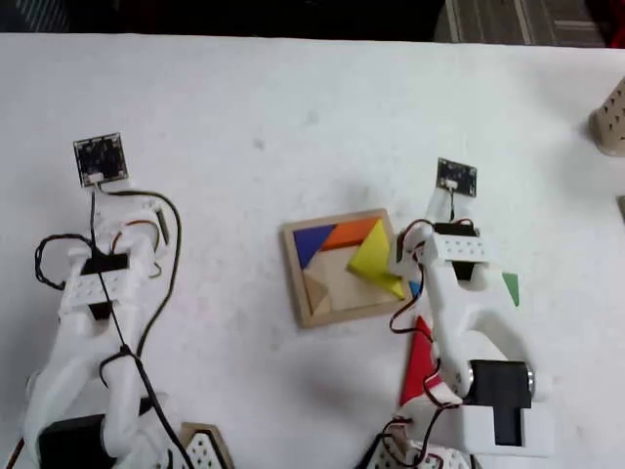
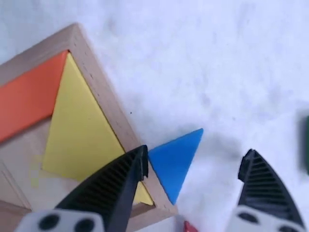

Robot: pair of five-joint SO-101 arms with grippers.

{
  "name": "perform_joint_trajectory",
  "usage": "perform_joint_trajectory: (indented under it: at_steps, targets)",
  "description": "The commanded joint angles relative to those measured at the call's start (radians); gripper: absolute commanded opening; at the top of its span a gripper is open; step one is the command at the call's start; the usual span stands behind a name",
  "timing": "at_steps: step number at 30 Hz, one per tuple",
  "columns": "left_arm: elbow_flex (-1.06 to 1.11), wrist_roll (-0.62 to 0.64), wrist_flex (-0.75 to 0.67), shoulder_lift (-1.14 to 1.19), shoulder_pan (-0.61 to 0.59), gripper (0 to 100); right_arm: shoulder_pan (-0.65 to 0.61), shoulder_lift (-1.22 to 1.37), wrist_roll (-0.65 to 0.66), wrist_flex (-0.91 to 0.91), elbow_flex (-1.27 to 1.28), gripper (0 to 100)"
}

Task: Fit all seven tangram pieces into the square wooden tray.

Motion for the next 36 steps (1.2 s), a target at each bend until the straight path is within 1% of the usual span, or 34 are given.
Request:
perform_joint_trajectory:
  at_steps: [1,14,16,20,23,26,32,36]
  targets:
    - [-0.009,-0.011,-0.025,-0.004,0.01,2,0.056,0.019,-0.026,-0.012,-0.031,30.2]
    - [-0.011,-0.011,-0.025,-0.004,0.012,2,0.013,0.021,-0.032,-0.004,-0.015,30.0]
    - [-0.011,-0.011,-0.025,-0.004,0.012,2,0.013,0.021,-0.032,0.004,0.0,27.9]
    - [-0.011,-0.011,-0.025,-0.004,0.012,2,0.024,0.021,-0.032,-0.004,0.015,18.7]
    - [-0.011,-0.011,-0.025,-0.004,0.012,2,0.039,0.021,-0.032,-0.033,0.02,14.6]
    - [-0.011,-0.011,-0.025,-0.004,0.012,2,0.041,0.021,-0.029,-0.039,0.02,12.7]
    - [-0.011,-0.011,-0.025,-0.004,0.012,2,0.041,0.01,-0.029,-0.03,0.018,12.6]
    - [-0.011,-0.011,-0.025,-0.004,0.012,2,0.071,0.01,-0.032,0.038,-0.028,12.6]
